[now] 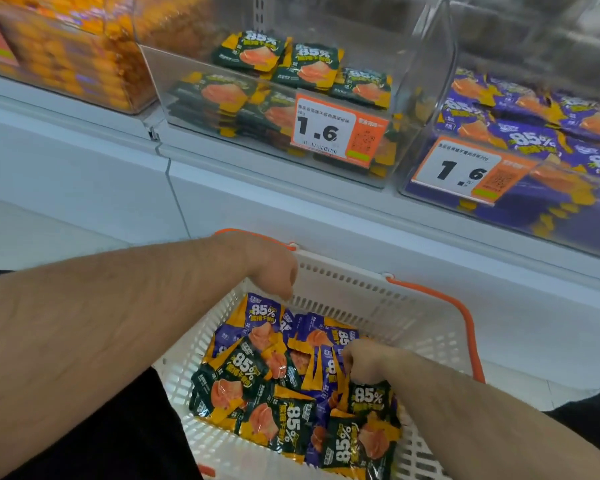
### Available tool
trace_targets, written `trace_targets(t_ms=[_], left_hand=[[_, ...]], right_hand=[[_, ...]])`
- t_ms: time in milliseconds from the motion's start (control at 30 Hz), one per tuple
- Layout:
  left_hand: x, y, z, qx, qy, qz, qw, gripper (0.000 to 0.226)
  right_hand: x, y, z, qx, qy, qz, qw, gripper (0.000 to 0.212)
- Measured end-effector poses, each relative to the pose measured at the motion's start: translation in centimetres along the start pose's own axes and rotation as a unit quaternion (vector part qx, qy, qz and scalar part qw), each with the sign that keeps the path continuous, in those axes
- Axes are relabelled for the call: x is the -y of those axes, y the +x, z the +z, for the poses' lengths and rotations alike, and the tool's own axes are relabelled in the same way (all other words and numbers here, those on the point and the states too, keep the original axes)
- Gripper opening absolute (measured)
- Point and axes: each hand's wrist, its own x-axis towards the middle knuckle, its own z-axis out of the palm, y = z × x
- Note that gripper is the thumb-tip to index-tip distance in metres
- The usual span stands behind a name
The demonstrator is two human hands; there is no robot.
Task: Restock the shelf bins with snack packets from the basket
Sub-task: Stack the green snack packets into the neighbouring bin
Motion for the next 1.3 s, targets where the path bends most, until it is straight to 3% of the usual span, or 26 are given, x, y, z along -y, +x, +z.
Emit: trace_targets(t_ms=[233,367,467,567,667,733,800,867,933,1000,1067,1133,1200,1233,1300], left_hand=[[2.8,-2.6,-2.4,-0.038,-0.083,-0.028,0.995,0.046],[3.9,-4.2,-3.6,-0.046,-0.139,-0.022,0.989,0.054],[4.5,-5.6,-4.4,-0.034,-0.238,0.012,0.971,0.045],[5.3,-7.0,-5.5,-0.122,-0.292,0.056,0.947,0.026],[6.3,-8.7,-6.4,-0.221,-0.372,0.094,0.897,0.007],[6.9,-9.8,-6.9,-0.273,-0.448,0.118,0.843,0.006],[7.2,-10.5,-7.6,-0.330,-0.508,0.133,0.785,0.018],[7.1,-10.8,-8.3,-0.379,-0.565,0.146,0.718,0.018],[6.9,-10.7,-8.8,-0.414,-0.622,0.150,0.648,0.018],[6.7,-10.3,-9.2,-0.432,-0.650,0.155,0.606,0.012],[6.3,-9.9,-9.7,-0.440,-0.678,0.159,0.567,0.016],[5.8,-9.5,-10.3,-0.438,-0.706,0.164,0.531,0.017],[5.4,-9.0,-10.8,-0.467,-0.697,0.148,0.524,0.017],[5.4,-8.6,-11.0,-0.507,-0.656,0.118,0.547,0.018],[5.6,-7.9,-11.2,-0.601,-0.483,0.018,0.636,0.021]], right_hand=[[4.5,-4.9,-10.8,-0.176,-0.011,-0.095,0.980,0.012],[6.6,-8.7,-15.8,-0.280,0.091,-0.177,0.939,0.011],[7.9,-12.0,-18.6,-0.316,0.181,-0.226,0.903,0.018],[9.0,-15.0,-21.0,-0.367,0.226,-0.253,0.866,0.028],[9.8,-17.1,-22.5,-0.496,0.251,-0.262,0.789,0.024],[9.9,-18.2,-22.9,-0.659,0.210,-0.244,0.680,0.019],[9.8,-18.9,-22.8,-0.751,0.176,-0.241,0.589,0.019],[9.9,-19.3,-22.3,-0.777,0.180,-0.250,0.549,0.016],[10.1,-19.0,-22.0,-0.788,0.187,-0.226,0.541,0.017],[10.6,-18.7,-22.0,-0.724,0.269,-0.246,0.586,0.021],[11.4,-18.4,-22.3,-0.609,0.388,-0.290,0.628,0.022],[12.2,-18.1,-23.0,-0.575,0.441,-0.287,0.627,0.023],[12.9,-18.3,-24.5,-0.566,0.504,-0.276,0.592,0.030],[13.0,-18.4,-25.6,-0.566,0.538,-0.266,0.564,0.033],[12.8,-18.6,-28.4,-0.572,0.591,-0.225,0.523,0.034]])
